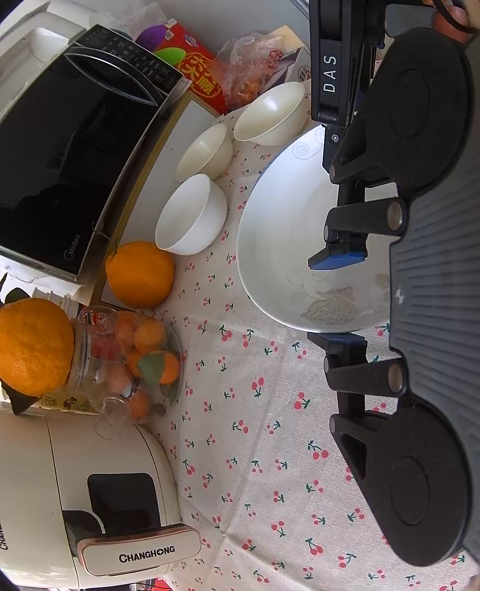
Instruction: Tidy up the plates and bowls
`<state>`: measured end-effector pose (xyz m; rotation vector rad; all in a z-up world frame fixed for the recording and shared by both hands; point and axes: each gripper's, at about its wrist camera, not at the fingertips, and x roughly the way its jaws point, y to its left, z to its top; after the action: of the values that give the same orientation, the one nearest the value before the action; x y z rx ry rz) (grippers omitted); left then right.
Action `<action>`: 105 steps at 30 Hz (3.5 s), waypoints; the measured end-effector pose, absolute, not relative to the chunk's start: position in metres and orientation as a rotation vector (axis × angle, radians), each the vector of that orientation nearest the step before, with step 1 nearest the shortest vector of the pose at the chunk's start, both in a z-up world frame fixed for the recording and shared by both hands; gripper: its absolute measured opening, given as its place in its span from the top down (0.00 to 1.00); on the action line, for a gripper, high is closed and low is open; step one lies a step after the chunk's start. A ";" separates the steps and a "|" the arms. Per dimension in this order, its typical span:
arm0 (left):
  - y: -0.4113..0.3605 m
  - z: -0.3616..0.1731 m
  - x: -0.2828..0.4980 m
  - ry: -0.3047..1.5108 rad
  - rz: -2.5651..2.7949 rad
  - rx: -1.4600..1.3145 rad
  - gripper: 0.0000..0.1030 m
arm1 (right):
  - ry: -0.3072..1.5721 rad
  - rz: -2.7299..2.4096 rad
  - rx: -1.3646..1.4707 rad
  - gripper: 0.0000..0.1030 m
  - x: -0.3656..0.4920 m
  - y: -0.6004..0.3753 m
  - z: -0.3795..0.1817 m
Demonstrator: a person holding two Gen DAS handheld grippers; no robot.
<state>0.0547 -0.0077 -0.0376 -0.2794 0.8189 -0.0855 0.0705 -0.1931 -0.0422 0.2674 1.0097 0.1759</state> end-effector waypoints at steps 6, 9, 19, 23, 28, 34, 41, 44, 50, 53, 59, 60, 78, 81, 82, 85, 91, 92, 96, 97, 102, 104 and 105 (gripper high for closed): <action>-0.015 -0.039 0.056 0.812 -0.099 -0.233 0.71 | 1.010 0.149 0.258 0.58 0.074 -0.195 -0.046; -0.017 -0.040 0.058 0.811 -0.097 -0.217 0.71 | 1.010 0.137 0.251 0.58 0.076 -0.194 -0.047; -0.020 -0.044 0.065 0.840 -0.100 -0.205 0.69 | 1.016 0.134 0.266 0.58 0.078 -0.198 -0.045; -0.022 -0.044 0.065 0.839 -0.090 -0.169 0.69 | 1.021 0.135 0.269 0.58 0.077 -0.199 -0.044; -0.021 -0.047 0.066 0.851 -0.095 -0.162 0.68 | 1.023 0.150 0.297 0.58 0.079 -0.208 -0.037; -0.019 -0.052 0.069 0.870 -0.068 -0.157 0.67 | 1.002 0.162 0.324 0.56 0.079 -0.216 -0.027; -0.019 -0.051 0.070 0.886 -0.069 -0.164 0.62 | 0.980 0.187 0.340 0.52 0.079 -0.223 -0.017; -0.017 -0.051 0.070 0.903 -0.068 -0.183 0.60 | 0.969 0.198 0.339 0.52 0.078 -0.223 -0.013; -0.011 -0.053 0.072 0.942 -0.083 -0.240 0.46 | 0.963 0.199 0.346 0.41 0.078 -0.226 -0.012; -0.009 -0.050 0.072 0.948 -0.103 -0.243 0.36 | 0.954 0.195 0.353 0.28 0.078 -0.229 -0.011; -0.007 -0.033 0.076 0.951 -0.137 -0.234 0.13 | 0.907 0.176 0.365 0.13 0.080 -0.237 -0.002; -0.007 -0.029 0.078 0.951 -0.150 -0.223 0.11 | 0.896 0.172 0.370 0.11 0.081 -0.238 0.000; -0.018 -0.001 0.177 0.803 -0.047 -0.160 0.01 | 0.732 0.240 0.440 0.02 0.149 -0.242 0.005; -0.018 -0.012 0.199 0.820 -0.058 -0.195 0.01 | 0.748 0.262 0.473 0.02 0.166 -0.243 -0.003; -0.019 -0.015 0.204 0.821 -0.066 -0.204 0.01 | 0.753 0.264 0.492 0.02 0.171 -0.243 -0.006; -0.021 -0.024 0.220 0.823 -0.103 -0.233 0.01 | 0.755 0.337 0.542 0.02 0.183 -0.239 -0.012; -0.023 -0.043 0.240 0.832 -0.173 -0.293 0.08 | 0.738 0.304 0.594 0.02 0.201 -0.231 -0.023; -0.023 -0.046 0.243 0.834 -0.178 -0.309 0.09 | 0.745 0.308 0.616 0.02 0.204 -0.231 -0.026; -0.021 -0.055 0.249 0.836 -0.207 -0.374 0.25 | 0.749 0.280 0.642 0.02 0.212 -0.229 -0.034; -0.021 -0.057 0.250 0.836 -0.213 -0.386 0.31 | 0.749 0.270 0.639 0.02 0.213 -0.229 -0.035; -0.022 -0.063 0.248 0.811 -0.236 -0.443 0.52 | 0.753 0.245 0.650 0.03 0.220 -0.227 -0.041; -0.023 -0.064 0.248 0.806 -0.242 -0.465 0.57 | 0.755 0.235 0.642 0.06 0.222 -0.225 -0.042; -0.023 -0.065 0.248 0.805 -0.247 -0.472 0.60 | 0.761 0.229 0.638 0.09 0.223 -0.225 -0.043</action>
<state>0.2476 -0.0234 -0.0646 -0.4715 0.8047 -0.2470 0.2230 -0.2245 -0.0431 0.6384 0.7613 0.2287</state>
